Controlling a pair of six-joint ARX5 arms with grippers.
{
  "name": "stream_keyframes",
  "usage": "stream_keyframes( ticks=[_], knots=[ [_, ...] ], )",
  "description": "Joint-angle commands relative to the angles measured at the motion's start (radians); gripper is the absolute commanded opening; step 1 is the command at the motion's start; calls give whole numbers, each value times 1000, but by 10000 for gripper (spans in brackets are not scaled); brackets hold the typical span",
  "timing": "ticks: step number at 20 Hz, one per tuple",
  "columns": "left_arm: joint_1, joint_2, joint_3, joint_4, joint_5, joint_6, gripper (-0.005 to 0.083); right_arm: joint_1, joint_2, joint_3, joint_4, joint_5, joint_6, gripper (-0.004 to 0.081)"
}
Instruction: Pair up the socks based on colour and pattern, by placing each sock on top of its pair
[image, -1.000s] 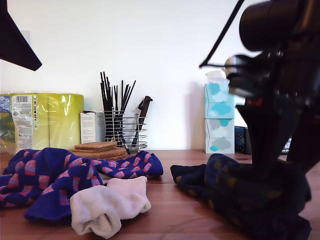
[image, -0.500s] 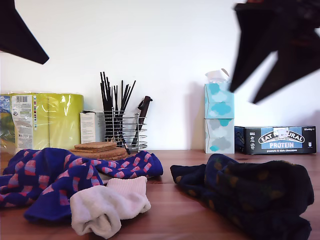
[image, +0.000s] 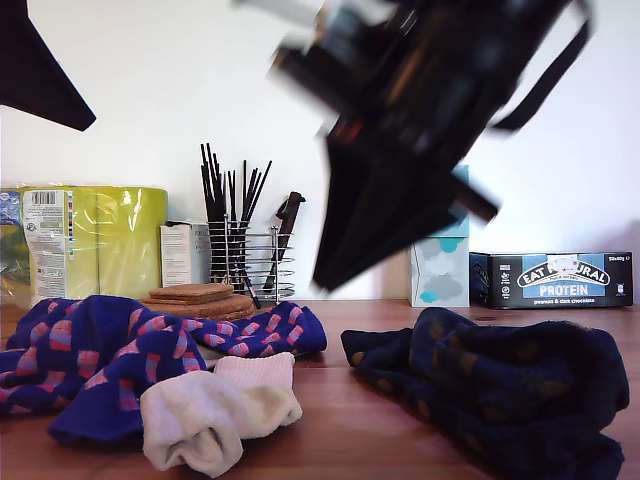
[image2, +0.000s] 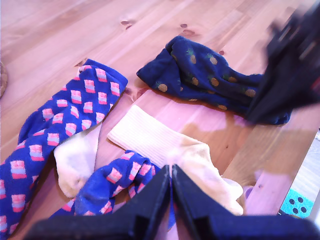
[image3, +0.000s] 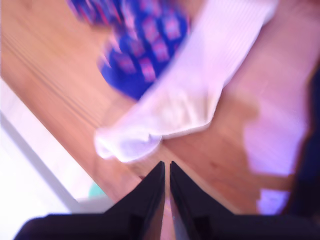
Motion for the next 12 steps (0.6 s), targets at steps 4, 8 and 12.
stream_keyframes(
  ticks=[4,8,12],
  knots=[
    [3,0,0,-6,-1,3,-19,45,143,191,-63,1,-12,-14],
    [3,0,0,-7,-6,-1,-19,50,275,296,-82,2,-40,-14],
    [3,0,0,-25,-7,0,-19,51,396,352,-82,2,-72,-14]
  ],
)
